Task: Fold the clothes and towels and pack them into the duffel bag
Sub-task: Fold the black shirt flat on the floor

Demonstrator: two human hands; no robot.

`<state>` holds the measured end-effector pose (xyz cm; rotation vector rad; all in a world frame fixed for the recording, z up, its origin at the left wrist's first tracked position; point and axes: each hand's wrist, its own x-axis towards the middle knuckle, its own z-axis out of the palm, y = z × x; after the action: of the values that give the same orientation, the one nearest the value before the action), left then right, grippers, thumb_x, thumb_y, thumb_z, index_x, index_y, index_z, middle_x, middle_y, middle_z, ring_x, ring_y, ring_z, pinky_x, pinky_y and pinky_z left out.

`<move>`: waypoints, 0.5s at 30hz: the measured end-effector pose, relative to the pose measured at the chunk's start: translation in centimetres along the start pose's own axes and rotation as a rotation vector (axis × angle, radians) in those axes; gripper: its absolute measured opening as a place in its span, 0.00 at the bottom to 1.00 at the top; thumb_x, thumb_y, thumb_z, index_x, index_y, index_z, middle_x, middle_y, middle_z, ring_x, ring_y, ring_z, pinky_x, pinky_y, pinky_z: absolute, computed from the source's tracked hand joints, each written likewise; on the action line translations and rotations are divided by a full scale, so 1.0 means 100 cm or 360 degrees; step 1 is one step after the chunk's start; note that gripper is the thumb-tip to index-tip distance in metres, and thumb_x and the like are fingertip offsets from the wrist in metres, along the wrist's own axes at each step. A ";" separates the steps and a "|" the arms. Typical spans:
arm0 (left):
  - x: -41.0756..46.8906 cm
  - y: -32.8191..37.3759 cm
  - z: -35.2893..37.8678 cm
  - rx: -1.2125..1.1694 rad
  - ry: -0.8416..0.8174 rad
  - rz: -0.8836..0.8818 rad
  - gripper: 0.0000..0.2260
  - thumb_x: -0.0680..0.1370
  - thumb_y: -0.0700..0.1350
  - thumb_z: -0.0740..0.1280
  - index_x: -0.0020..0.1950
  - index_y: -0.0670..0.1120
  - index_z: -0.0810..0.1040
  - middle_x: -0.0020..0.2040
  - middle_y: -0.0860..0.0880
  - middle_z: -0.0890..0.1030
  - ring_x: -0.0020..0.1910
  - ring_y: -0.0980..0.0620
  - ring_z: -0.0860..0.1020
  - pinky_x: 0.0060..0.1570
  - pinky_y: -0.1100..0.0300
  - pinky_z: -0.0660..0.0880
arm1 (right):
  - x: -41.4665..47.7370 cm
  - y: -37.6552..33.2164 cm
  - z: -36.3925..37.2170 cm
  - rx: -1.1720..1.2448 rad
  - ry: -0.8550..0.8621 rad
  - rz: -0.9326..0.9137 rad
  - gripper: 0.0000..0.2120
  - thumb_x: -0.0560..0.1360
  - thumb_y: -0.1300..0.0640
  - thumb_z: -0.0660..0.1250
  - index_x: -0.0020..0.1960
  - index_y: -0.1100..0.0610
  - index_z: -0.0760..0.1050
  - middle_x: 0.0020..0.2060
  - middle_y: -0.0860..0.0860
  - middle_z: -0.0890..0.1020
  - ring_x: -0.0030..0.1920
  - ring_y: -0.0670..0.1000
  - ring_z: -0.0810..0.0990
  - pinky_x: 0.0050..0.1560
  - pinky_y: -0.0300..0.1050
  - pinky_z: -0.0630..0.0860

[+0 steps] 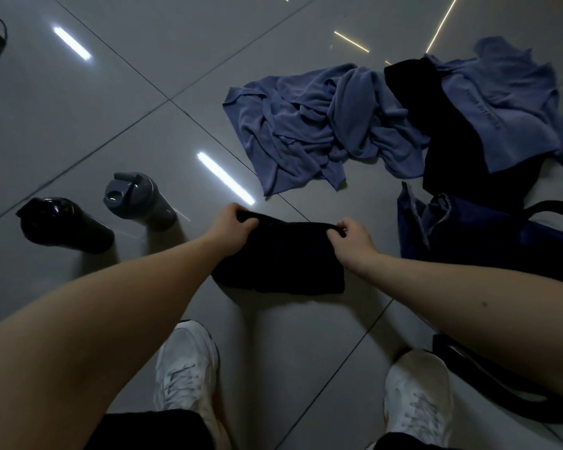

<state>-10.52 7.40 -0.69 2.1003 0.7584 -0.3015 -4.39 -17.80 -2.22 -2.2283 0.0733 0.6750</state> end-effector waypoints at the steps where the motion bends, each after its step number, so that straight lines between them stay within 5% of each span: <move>1: 0.003 0.001 0.004 -0.0058 0.0047 -0.0023 0.18 0.80 0.50 0.68 0.64 0.42 0.74 0.57 0.44 0.78 0.53 0.48 0.77 0.51 0.57 0.70 | 0.006 0.001 0.002 0.0046 0.0032 0.0039 0.10 0.81 0.51 0.65 0.55 0.58 0.75 0.52 0.55 0.81 0.53 0.56 0.79 0.51 0.46 0.74; 6: -0.005 -0.001 0.022 -0.0242 0.0244 -0.0047 0.32 0.75 0.59 0.71 0.72 0.43 0.66 0.64 0.46 0.73 0.61 0.46 0.74 0.59 0.54 0.71 | 0.015 0.004 0.006 0.0263 0.0107 0.0228 0.21 0.74 0.45 0.73 0.58 0.57 0.73 0.52 0.53 0.79 0.53 0.55 0.80 0.56 0.49 0.78; 10: -0.032 -0.014 0.033 0.0692 0.0368 0.0572 0.38 0.69 0.65 0.70 0.72 0.47 0.65 0.72 0.47 0.65 0.68 0.46 0.65 0.69 0.47 0.64 | 0.008 0.015 0.008 -0.0067 0.0080 0.0353 0.28 0.71 0.53 0.76 0.65 0.55 0.69 0.59 0.53 0.76 0.58 0.56 0.78 0.60 0.51 0.77; 15: -0.056 -0.029 0.049 0.1420 0.0043 0.0927 0.24 0.76 0.56 0.65 0.71 0.50 0.69 0.74 0.48 0.64 0.73 0.44 0.61 0.71 0.50 0.56 | -0.007 0.025 0.022 -0.0110 0.0080 0.0582 0.34 0.67 0.47 0.79 0.66 0.59 0.69 0.61 0.56 0.76 0.61 0.61 0.77 0.61 0.55 0.77</move>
<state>-16.45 2.53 -2.96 3.0413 -0.0542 -0.3157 -6.60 -18.06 -4.78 -2.3214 0.4994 0.8252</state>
